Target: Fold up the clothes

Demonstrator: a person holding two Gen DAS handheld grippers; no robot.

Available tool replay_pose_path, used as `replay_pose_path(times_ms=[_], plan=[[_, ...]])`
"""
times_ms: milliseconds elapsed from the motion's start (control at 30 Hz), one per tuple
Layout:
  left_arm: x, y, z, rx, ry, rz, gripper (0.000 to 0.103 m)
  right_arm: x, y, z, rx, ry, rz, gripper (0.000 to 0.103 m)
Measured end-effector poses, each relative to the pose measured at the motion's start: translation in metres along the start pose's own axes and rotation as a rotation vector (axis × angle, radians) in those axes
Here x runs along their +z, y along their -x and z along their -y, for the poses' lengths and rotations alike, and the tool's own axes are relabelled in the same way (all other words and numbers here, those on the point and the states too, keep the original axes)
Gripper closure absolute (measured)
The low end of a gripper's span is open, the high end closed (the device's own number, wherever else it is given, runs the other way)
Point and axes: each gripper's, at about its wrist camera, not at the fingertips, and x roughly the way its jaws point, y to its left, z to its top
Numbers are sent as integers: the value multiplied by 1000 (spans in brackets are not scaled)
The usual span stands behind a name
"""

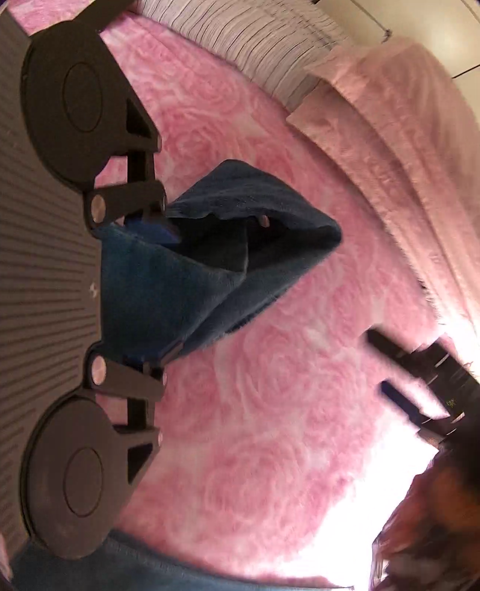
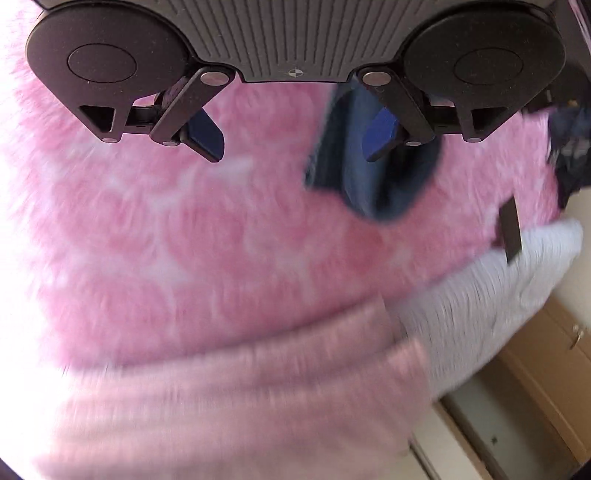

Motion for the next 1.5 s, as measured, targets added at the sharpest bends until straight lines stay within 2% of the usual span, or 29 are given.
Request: replay_pose_path(times_ms=[33,67,100,133,267,300,333,367,400,500,533,567,667,800,867,1000,1100,1200,1333,1400,1433,1500], plan=[[-1,-5,-4,7,-1,-11,72,-5,-16,3,23,3,-15,32],[-4,-9,-8,10,-1,-20,77,-9,-31,5,46,5,-30,40],[-7,-11,-12,13,3,-29,87,-14,-47,8,68,8,-45,48],[-11,-13,-17,21,9,-40,93,-19,-63,11,91,10,-60,48],[-29,-8,-33,38,62,-63,94,-31,-113,0,172,-27,-60,48],[-33,-5,-36,39,75,-67,94,-33,-121,-3,167,-31,-52,48],[-36,-2,-38,40,80,-66,93,-36,-129,-6,162,-36,-43,65],[-38,3,-40,39,80,-61,92,-36,-128,-4,147,-49,-45,89],[-40,7,-40,33,82,-53,92,-36,-127,-3,131,-63,-47,100],[-40,16,-40,-21,90,-19,72,-30,-84,8,105,-64,-13,101],[-38,19,-38,-42,87,-8,70,-29,-61,14,74,-48,3,101],[-36,20,-36,-60,77,1,70,-29,-37,21,43,-31,19,101],[-28,25,-27,-88,44,29,65,-28,51,58,-121,-58,72,101],[-17,25,-18,-88,33,48,65,-23,165,96,-403,-74,165,101],[-12,24,-14,-87,33,48,65,-20,209,98,-518,-27,217,101],[-5,26,-3,-100,17,56,64,-20,266,94,-599,-1,306,101],[0,29,6,-114,1,65,59,-29,276,84,-630,164,311,101],[5,30,17,-125,-15,68,58,-46,267,86,-605,247,283,101],[8,30,34,-147,-34,64,58,-70,264,99,-662,325,309,100],[10,26,45,-170,-41,55,58,-90,254,117,-724,323,228,98],[11,24,50,-182,-48,51,58,-102,250,131,-742,292,153,98],[16,19,62,-203,-70,45,58,-127,250,155,-779,205,64,98]])
